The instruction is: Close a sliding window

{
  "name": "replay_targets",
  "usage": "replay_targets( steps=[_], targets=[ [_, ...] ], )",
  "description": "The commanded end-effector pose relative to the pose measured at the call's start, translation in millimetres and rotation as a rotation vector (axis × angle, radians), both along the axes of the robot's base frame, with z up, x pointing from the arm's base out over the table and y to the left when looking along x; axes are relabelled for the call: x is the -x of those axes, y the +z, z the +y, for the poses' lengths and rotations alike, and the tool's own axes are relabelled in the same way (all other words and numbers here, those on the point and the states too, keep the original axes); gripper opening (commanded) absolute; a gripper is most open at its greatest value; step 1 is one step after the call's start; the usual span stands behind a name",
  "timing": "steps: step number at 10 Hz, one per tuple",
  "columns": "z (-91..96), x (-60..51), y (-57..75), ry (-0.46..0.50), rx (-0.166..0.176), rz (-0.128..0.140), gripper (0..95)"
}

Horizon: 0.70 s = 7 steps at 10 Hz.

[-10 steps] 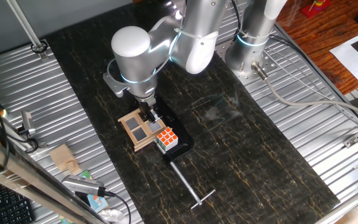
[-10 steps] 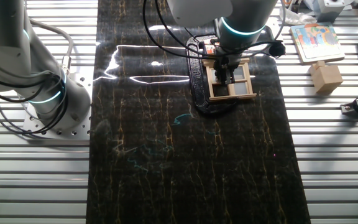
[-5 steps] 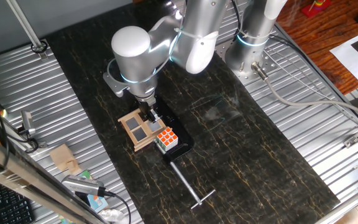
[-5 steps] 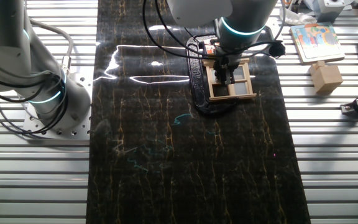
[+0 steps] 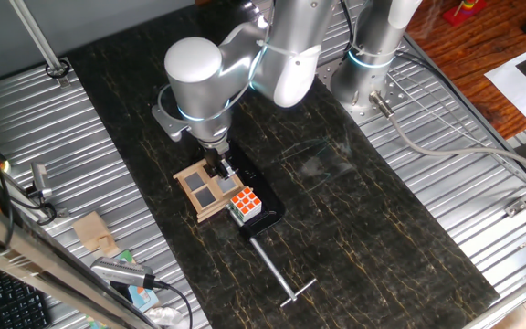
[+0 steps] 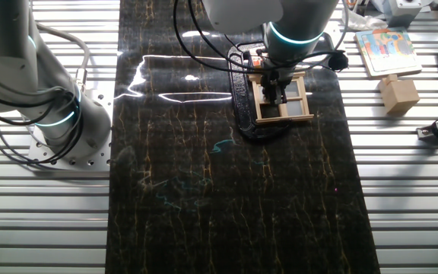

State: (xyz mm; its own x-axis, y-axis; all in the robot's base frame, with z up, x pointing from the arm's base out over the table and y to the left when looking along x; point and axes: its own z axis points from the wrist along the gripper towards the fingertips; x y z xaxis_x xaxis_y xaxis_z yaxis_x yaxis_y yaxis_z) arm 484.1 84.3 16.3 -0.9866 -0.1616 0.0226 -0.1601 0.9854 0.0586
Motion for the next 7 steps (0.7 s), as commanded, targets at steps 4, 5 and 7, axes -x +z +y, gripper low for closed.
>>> replay_targets(
  steps=[4, 5, 7],
  targets=[
    [-5.3, 1.4, 0.4, 0.007, -0.001, -0.002, 0.0],
    [-6.2, 1.8, -0.3, 0.009, -0.001, -0.004, 0.0],
    [-8.8, 1.6, 2.4, 0.016, -0.002, -0.005, 0.0]
  ],
)
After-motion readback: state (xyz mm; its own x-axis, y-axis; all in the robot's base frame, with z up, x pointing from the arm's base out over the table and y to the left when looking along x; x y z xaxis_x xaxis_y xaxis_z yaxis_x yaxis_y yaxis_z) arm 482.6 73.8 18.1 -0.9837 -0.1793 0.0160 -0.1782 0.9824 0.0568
